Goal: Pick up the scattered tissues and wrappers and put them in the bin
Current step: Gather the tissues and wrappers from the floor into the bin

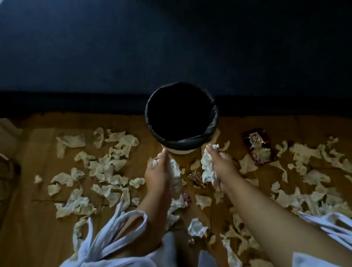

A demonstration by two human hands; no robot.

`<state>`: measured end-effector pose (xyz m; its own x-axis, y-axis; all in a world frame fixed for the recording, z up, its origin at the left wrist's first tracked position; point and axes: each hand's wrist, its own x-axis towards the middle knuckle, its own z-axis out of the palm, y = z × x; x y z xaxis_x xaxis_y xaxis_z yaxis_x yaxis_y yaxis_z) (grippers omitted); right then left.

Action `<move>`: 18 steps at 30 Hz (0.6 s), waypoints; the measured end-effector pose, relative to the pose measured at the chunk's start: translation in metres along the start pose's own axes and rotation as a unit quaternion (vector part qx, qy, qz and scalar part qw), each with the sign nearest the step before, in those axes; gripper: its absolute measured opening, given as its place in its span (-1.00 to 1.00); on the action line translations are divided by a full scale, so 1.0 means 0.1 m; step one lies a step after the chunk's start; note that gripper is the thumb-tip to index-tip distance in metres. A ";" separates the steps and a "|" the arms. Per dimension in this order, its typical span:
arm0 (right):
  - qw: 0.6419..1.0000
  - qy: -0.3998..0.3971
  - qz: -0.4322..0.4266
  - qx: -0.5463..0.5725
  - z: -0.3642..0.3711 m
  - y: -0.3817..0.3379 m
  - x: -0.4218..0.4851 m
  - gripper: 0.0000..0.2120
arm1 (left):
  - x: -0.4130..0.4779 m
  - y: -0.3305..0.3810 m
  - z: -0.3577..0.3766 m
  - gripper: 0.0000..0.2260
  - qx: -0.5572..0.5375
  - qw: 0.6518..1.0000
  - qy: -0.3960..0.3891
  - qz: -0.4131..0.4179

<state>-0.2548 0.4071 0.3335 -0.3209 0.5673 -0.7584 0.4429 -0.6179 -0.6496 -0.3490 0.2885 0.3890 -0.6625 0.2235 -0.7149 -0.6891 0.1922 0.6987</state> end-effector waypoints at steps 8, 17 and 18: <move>0.996 -0.023 0.036 0.084 0.44 -0.59 1.30 -0.37 | 1.00 0.23 0.21 -0.83 0.042 0.997 -0.031 0.059; 0.979 -0.028 0.060 0.194 0.63 -0.81 1.74 -0.50 | 1.51 0.13 0.27 -0.86 0.049 0.997 -0.034 0.045; 0.979 -0.026 0.062 0.194 0.61 -0.81 1.75 -0.47 | 1.53 0.13 0.28 -0.86 0.051 0.997 -0.034 0.042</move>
<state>-0.3981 0.5227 0.2500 -0.3318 0.4529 -0.8275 0.1325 -0.8461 -0.5162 -0.4505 0.3523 0.2895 -0.6921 0.3073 -0.6531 -0.5964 0.2662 0.7573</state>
